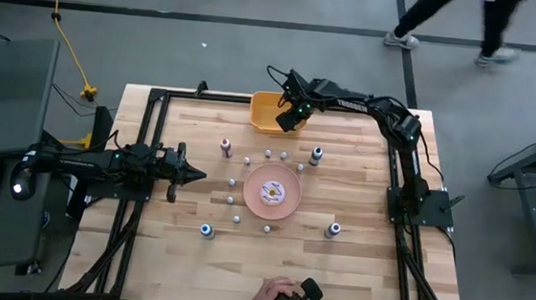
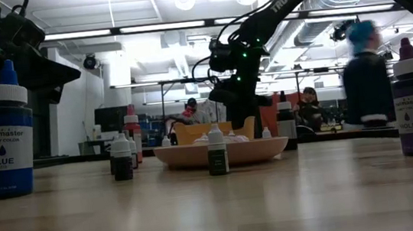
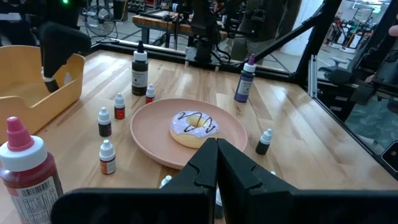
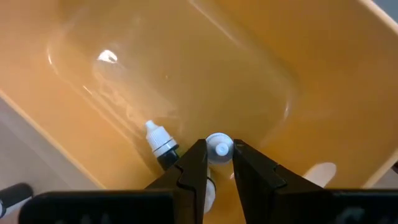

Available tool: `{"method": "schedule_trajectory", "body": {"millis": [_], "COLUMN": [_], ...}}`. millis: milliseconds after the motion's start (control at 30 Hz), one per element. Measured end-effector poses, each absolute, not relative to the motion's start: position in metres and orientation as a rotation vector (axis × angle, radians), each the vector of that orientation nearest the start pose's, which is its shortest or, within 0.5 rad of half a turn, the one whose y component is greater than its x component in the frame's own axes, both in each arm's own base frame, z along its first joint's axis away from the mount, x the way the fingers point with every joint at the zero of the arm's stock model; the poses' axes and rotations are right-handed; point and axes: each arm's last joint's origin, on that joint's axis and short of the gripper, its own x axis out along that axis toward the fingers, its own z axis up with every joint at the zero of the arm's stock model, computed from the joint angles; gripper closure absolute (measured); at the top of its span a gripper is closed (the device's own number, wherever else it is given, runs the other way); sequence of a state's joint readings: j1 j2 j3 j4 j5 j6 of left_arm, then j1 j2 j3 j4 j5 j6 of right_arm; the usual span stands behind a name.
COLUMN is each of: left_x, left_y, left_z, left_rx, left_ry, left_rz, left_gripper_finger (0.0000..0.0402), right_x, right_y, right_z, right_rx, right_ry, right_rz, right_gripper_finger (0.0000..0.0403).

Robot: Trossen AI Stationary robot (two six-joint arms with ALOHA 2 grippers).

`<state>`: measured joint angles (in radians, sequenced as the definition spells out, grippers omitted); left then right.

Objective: Pick & Place food coloring
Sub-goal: Put the small black food coloring bottle into the orange bin

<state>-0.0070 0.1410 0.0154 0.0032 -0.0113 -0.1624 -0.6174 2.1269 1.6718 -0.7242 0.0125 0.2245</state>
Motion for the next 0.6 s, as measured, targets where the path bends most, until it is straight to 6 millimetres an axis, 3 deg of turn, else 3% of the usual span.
{"method": "schedule_trajectory", "body": {"millis": [600], "left_x": [0.1052], "left_y": [-0.0004], "left_z": [0.1576], "left_rx": [-0.161], "left_ry": [0.122], "left_rz": [0.014], "left_gripper_finger": [0.0401], "right_x": [0.3569], "right_y": [-0.2574], "right_z": [0.1837], "right_rx": [0.566], "right_ry": [1.105], "right_rz": [-0.733], "right_gripper_finger": [0.0335]}}
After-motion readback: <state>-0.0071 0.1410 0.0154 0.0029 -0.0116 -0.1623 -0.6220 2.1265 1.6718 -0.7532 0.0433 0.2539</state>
